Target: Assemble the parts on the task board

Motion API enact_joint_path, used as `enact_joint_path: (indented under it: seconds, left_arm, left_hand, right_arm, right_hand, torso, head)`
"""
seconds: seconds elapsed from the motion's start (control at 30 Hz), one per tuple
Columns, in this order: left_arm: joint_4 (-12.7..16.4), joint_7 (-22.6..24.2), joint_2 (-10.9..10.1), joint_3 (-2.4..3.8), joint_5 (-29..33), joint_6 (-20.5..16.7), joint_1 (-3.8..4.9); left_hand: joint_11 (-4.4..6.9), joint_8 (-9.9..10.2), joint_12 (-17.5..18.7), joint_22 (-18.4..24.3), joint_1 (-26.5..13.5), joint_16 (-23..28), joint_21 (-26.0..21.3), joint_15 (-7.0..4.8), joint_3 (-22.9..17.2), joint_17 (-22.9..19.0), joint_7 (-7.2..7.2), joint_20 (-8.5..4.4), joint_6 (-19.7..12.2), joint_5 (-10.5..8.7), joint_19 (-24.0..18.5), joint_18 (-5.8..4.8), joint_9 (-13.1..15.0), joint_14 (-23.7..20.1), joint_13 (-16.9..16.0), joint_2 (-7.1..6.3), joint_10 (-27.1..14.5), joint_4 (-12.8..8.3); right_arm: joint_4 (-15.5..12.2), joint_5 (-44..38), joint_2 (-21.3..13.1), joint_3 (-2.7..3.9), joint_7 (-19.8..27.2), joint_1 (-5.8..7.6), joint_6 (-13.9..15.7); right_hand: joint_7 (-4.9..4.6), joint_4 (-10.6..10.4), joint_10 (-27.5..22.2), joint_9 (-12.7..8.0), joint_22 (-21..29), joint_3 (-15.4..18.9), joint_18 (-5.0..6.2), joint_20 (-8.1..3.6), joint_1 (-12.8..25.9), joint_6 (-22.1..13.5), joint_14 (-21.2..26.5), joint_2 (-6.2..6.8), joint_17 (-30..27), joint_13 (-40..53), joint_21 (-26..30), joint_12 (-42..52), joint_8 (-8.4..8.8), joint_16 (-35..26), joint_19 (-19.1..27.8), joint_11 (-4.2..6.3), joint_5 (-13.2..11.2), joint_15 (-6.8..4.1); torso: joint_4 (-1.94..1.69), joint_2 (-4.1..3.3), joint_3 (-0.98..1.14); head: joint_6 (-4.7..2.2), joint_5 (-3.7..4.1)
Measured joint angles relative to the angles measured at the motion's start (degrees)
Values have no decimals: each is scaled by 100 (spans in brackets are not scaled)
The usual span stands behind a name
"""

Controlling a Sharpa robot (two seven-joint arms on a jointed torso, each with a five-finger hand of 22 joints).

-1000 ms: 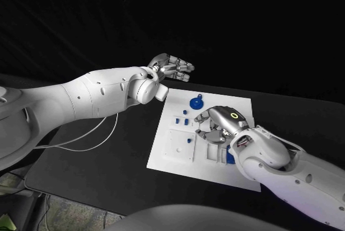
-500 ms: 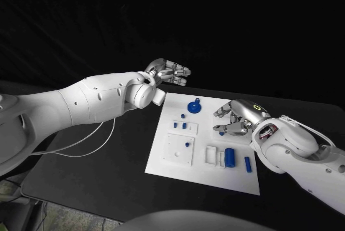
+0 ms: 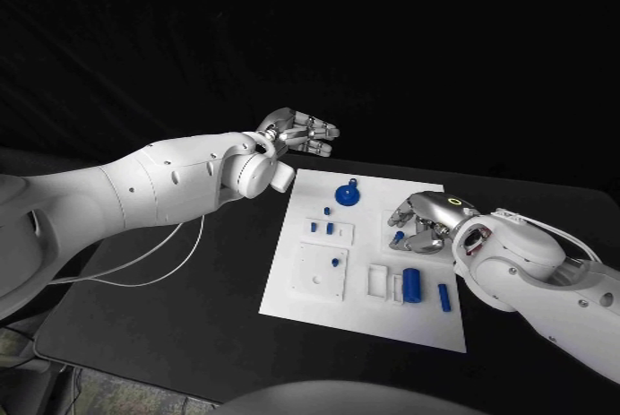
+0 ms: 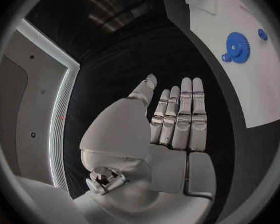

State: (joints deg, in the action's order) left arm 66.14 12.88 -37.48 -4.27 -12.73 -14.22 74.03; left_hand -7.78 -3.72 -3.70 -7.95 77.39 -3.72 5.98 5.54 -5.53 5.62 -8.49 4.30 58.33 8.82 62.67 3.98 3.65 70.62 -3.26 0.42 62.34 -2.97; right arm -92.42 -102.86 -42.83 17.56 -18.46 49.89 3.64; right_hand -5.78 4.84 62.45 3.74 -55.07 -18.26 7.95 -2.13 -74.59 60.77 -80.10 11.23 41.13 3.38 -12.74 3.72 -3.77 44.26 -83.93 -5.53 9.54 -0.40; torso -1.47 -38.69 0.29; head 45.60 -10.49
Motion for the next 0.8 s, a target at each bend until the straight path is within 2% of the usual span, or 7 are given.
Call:
enact_joint_path:
  seconds: [0.1, 0.27, 0.37, 0.43, 0.5, 0.6, 0.8]
  left_arm:
    - [0, 0, -3, -1, -1, 1, 0]
    - [-5, -1, -5, -1, -2, 2, 0]
    - [-12, -1, 1, -1, -3, 4, 0]
    - [-15, -2, 6, -1, -3, 5, 0]
    - [-20, -2, 11, -1, -3, 7, 0]
    - [-27, -2, 15, -2, -4, 10, 0]
    - [-35, -3, 17, -2, -5, 14, 0]
  left_hand:
    - [0, 0, 0, 0, 0, 0, 0, 0, 0, 0, 0, 0, 0, 0, 0, 0, 0, 0, 0, 0, 0, 0]
    - [0, 0, 0, 9, 0, 0, 0, 0, 0, 0, 0, 0, 0, 0, 0, 0, 0, 0, 0, 0, 0, 0]
    - [0, 0, 0, 9, 0, 0, 0, 0, 0, -1, 0, 0, 0, 0, 0, 0, 0, 0, 0, 0, 0, 0]
    - [0, 0, 0, 9, 0, 0, 0, 0, 0, -1, 0, 0, 0, 0, 0, 0, 0, 0, 0, 0, 0, 0]
    - [0, 0, 0, 9, 0, 0, 0, 0, 0, -1, 0, 0, 0, 0, 0, 0, 0, 0, 0, 0, 0, 0]
    - [0, 0, 0, 9, 0, 0, 0, 0, 0, -1, 0, 0, 0, 0, 0, 0, 0, 0, 0, 0, 0, 0]
    - [0, 0, 0, 14, 0, 0, 0, 0, 20, -1, 0, 0, 0, 0, 0, 0, 0, 0, 0, 0, 0, 20]
  right_arm:
    - [48, -80, 36, 1, -33, 1, -44]
    - [127, -205, 81, 1, -71, 1, -62]
    - [167, -258, 109, 1, -82, 1, -63]
    - [189, -284, 128, 1, -84, 1, -69]
    - [213, -310, 151, -1, -84, 2, -78]
    - [236, -334, 173, -6, -84, 2, -95]
    - [264, -367, 192, -10, -84, 2, -138]
  right_hand:
    - [0, 86, 0, 0, -20, -197, -1, 0, 2, 0, 21, 2, -12, 0, 0, 0, 0, 0, 0, 0, -38, -19]
    - [2, 258, 33, -3, -100, -898, -2, 0, 88, 130, 26, 60, -14, 0, -36, 0, 0, 31, 0, 32, -265, -13]
    - [-13, 323, 74, -3, -157, -1180, -3, 0, 131, 171, 26, 36, -14, 0, -59, 0, 0, 32, 0, 32, -306, -13]
    - [1, 350, 119, -3, -187, -1291, -4, 0, 152, 187, 26, 57, -14, 0, -77, 0, 0, 33, 0, 36, -310, -13]
    - [-11, 365, 219, -3, -216, -1402, -5, 0, 199, 233, 15, 13, -13, 0, -81, 0, 0, 54, 0, 53, -310, -25]
    - [4, 378, 281, -3, -264, -1532, -6, 0, 245, 248, 7, 14, -4, 0, -111, 0, 0, 54, 0, 71, -355, -33]
    - [-3, 389, 437, -3, -311, -1628, -8, 0, 281, 281, -13, -22, 7, -1, -111, 0, 0, 54, 0, 107, -399, -52]
  torso:
    - [-7, -2, -2]
    - [-7, -3, -5]
    - [-7, -3, -6]
    - [-7, -3, -6]
    - [-7, -3, -6]
    - [-7, -4, -6]
    - [-7, -4, -3]
  head:
    - [-4, 10]
    - [-8, 18]
    - [-8, 20]
    - [-8, 24]
    - [-7, 25]
    - [-2, 26]
    - [15, 26]
